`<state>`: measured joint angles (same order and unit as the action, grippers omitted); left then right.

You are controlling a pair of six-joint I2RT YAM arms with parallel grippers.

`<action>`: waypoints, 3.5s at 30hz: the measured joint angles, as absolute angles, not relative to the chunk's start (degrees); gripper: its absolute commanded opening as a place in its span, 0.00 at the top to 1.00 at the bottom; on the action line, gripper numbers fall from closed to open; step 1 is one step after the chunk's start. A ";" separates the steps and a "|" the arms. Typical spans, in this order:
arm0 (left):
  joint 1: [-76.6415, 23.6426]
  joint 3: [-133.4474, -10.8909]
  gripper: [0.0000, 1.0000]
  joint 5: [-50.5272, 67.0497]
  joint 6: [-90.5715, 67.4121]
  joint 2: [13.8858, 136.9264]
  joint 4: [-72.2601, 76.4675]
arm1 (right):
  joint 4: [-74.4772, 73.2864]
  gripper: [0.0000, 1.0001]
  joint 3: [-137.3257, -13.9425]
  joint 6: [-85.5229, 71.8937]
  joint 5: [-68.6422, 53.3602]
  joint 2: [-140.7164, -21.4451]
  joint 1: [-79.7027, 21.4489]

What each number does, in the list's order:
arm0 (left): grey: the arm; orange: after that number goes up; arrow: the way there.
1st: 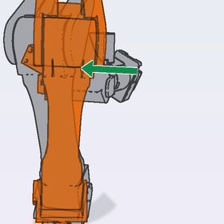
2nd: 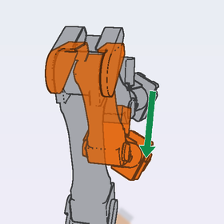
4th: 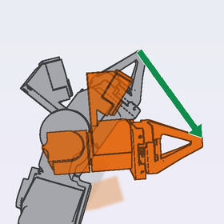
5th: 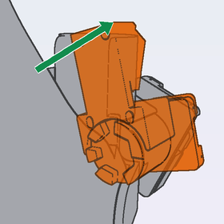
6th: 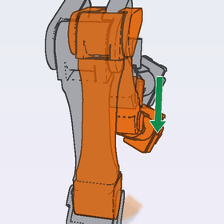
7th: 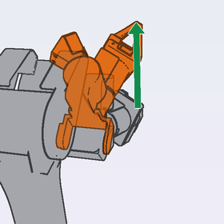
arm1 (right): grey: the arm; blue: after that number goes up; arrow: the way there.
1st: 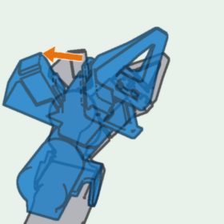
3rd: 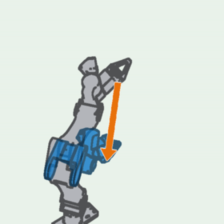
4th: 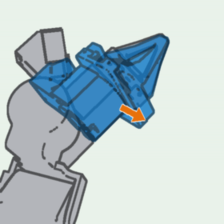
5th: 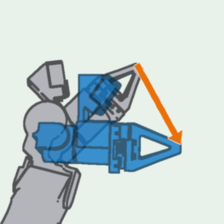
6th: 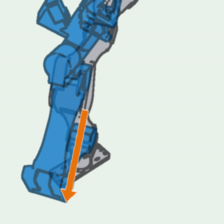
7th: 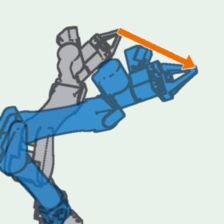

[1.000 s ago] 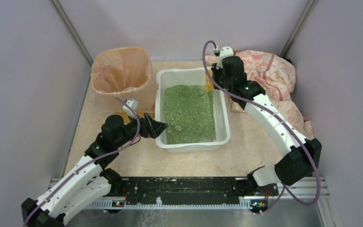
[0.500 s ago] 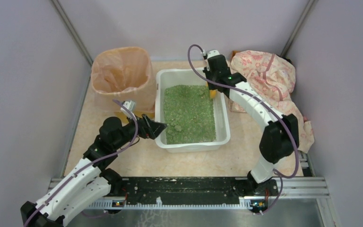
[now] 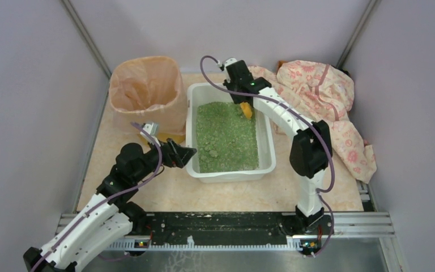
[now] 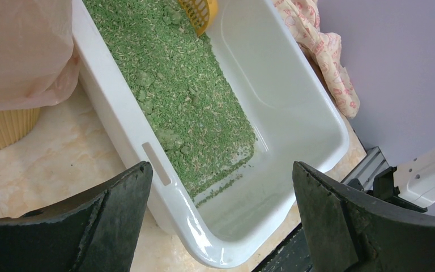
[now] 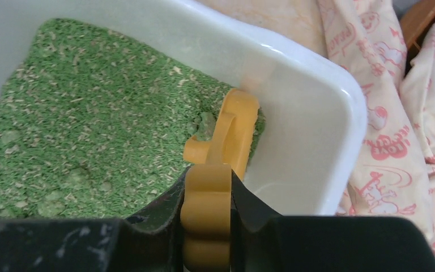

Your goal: Clean the litter box

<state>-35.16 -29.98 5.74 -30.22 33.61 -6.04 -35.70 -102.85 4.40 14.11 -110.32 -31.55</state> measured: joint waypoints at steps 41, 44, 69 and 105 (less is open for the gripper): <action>-35.16 -29.17 0.01 7.05 -30.44 36.29 -4.91 | -7.44 1.00 -75.18 -26.87 -32.10 -103.63 -12.56; -35.16 -29.17 0.01 7.09 -30.46 36.34 -4.89 | -6.59 1.00 -75.18 -27.09 -31.94 -103.74 -13.34; -35.16 -29.17 0.01 7.64 -30.87 37.23 -4.71 | 11.31 1.00 -66.70 -40.42 -39.24 -107.35 -16.64; -35.16 -29.69 0.01 9.87 -31.51 39.59 -3.40 | 26.70 1.00 -49.25 -55.57 -52.97 -89.25 -0.64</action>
